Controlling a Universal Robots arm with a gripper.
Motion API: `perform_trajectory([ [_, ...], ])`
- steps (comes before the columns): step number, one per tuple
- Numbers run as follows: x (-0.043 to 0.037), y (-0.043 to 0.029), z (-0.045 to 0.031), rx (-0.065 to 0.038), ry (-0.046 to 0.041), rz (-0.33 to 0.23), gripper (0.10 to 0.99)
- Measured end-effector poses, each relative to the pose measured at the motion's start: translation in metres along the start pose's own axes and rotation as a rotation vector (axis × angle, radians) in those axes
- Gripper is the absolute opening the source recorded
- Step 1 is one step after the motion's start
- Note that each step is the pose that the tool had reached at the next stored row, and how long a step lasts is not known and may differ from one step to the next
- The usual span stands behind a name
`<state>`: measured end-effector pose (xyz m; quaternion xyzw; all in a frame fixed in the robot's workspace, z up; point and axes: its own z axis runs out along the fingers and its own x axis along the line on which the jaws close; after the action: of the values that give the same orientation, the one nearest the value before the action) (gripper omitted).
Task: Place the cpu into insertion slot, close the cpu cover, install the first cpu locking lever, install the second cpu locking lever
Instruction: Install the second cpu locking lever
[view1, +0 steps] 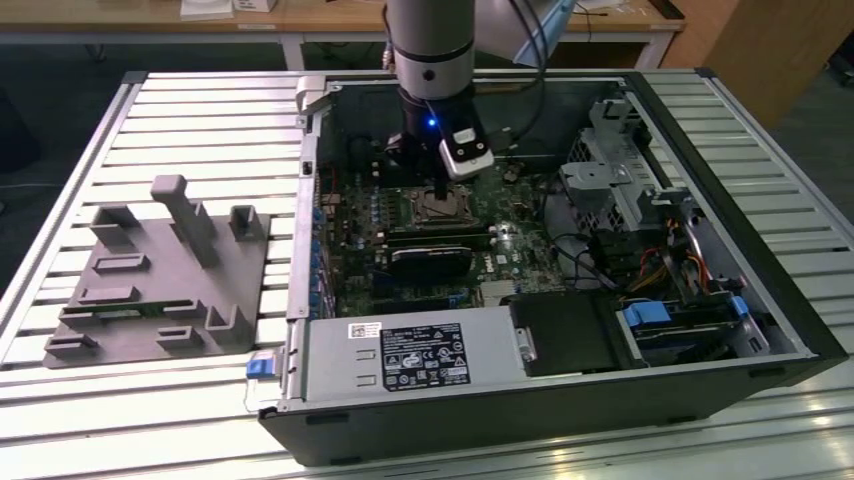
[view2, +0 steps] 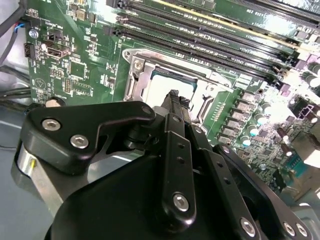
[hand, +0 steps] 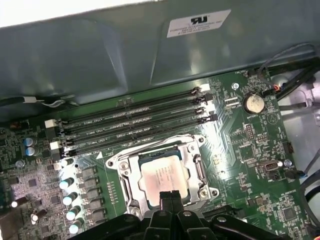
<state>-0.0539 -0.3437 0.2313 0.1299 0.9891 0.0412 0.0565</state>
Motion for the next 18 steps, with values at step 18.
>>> perform_trajectory([
  [18, -0.0056, -0.0117, -0.0064, -0.002, 0.0005, 0.000, 0.106],
])
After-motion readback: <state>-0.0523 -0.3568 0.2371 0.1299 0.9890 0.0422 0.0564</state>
